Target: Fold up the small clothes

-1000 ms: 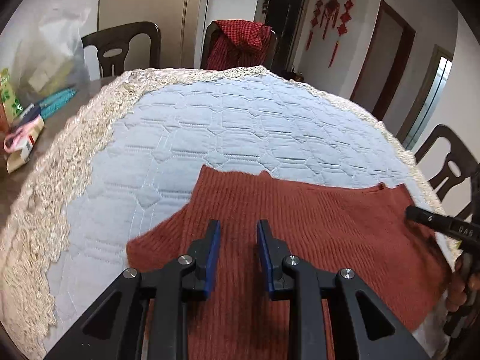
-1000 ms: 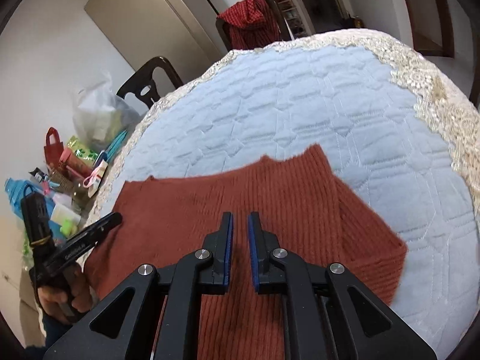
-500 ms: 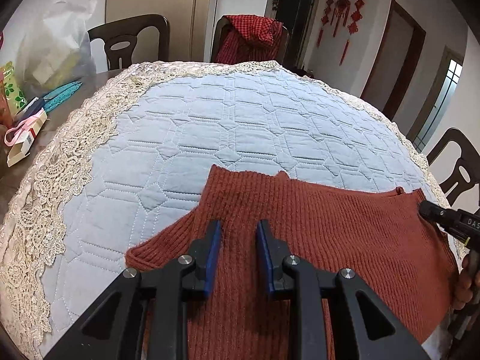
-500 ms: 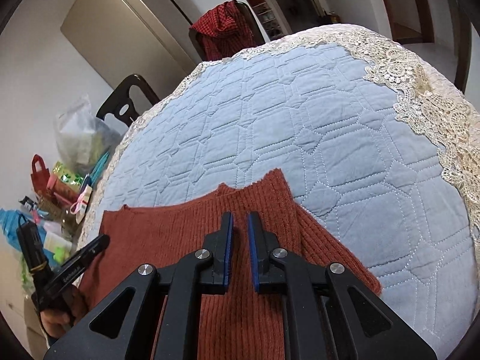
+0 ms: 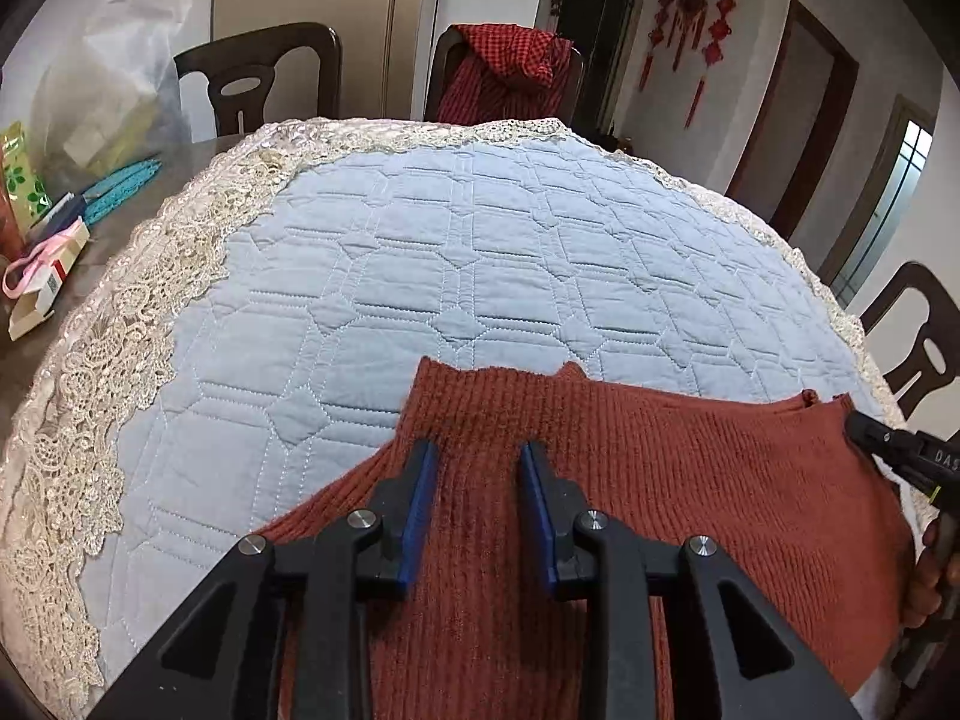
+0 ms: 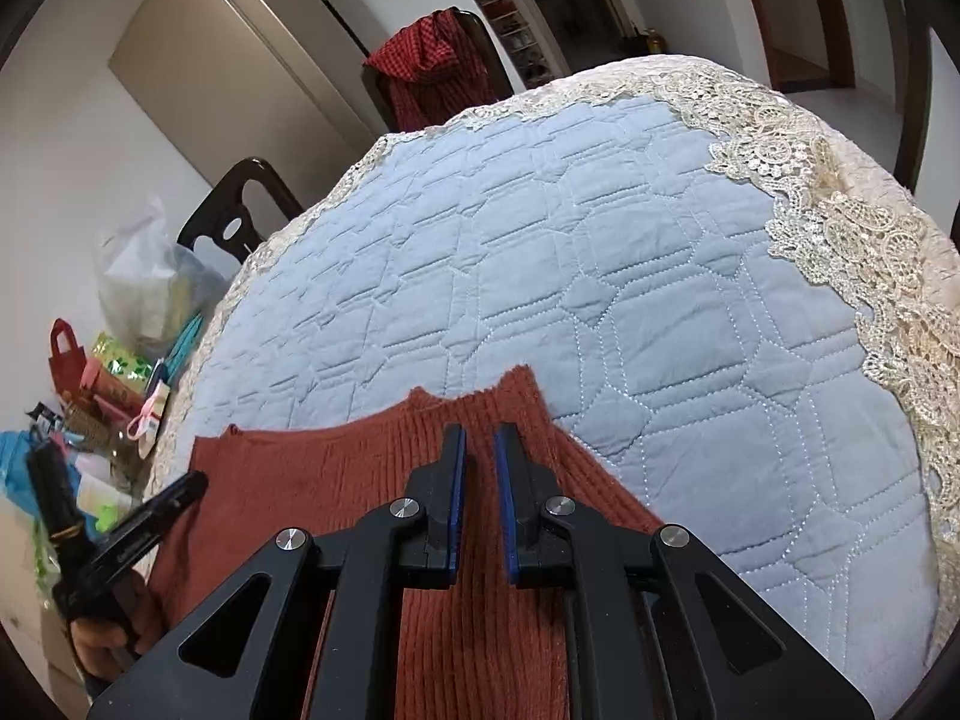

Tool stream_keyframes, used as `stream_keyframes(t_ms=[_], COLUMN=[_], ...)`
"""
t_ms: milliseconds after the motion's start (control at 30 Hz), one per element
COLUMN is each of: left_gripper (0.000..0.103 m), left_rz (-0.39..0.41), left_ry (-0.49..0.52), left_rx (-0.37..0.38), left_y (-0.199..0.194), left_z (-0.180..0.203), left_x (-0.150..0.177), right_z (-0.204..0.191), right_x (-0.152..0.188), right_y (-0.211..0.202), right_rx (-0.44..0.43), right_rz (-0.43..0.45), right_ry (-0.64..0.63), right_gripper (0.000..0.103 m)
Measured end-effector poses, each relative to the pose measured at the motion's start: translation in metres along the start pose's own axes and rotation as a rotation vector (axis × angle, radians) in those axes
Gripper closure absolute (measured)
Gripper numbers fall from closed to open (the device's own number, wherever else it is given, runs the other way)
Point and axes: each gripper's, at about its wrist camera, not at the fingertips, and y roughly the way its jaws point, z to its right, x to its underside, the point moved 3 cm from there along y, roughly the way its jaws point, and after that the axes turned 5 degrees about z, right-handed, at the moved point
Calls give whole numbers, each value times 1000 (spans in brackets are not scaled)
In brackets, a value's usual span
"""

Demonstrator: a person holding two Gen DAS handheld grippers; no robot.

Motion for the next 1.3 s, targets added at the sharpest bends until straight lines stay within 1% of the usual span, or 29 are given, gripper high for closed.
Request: stream_keyframes(t_ms=[100,200,300,367,433,533,600,667,700,767,867,967,1133,1200,1300], left_gripper=[71,71,71,71,71,71,71,71,71,71,71,71,71,67,65], left_rz=[7,41,68,81,89,66,31,40,41,42,47,53,60,64,73], left_ry=[-8,-3,0,-1,10,23,16,15,14,12,13,14,13,10,3], left_rx=[9,14,17,30,47,47,38,40,38,38,35,12,-19,-26,-39], left_y=[-10,-27,-45,-57,-63,-59,-48,-48,-50,-51,-57,-63,-69,-71,-75], left_z=[-2,-5,-12,-14,-12,-10,-12,-12,-12,-11,-13,-15,-17,-19,-23], left_x=[1,4,8,14,18,30,38,39,37,36,37,37,39,39,40], right_z=[-5,-22,-48,-66,-87,-110,-116,-117,-114,-110,-117,-124,-127,-129,-132], right_x=[1,7,22,34,48,64,68,70,69,64,62,65,74,78,82], right_y=[-7,-19,-29,-31,-29,-19,-6,12,20,26,18,7,-2,-3,-1], right_rx=[13,-28,-72,-114,-164,-211,-198,-178,-160,-155,-130,-140,-161,-163,-165], right_rz=[6,20,29,12,-23,-76,-109,-144,-151,-153,-130,-113,-112,-115,-124], right_ry=[-14,-62,-146,-193,-248,-309,-331,-341,-334,-303,-332,-359,-363,-367,-376], right_gripper=[93,93,93,93,93,93,93,93,95,96,96,95,94,94,93])
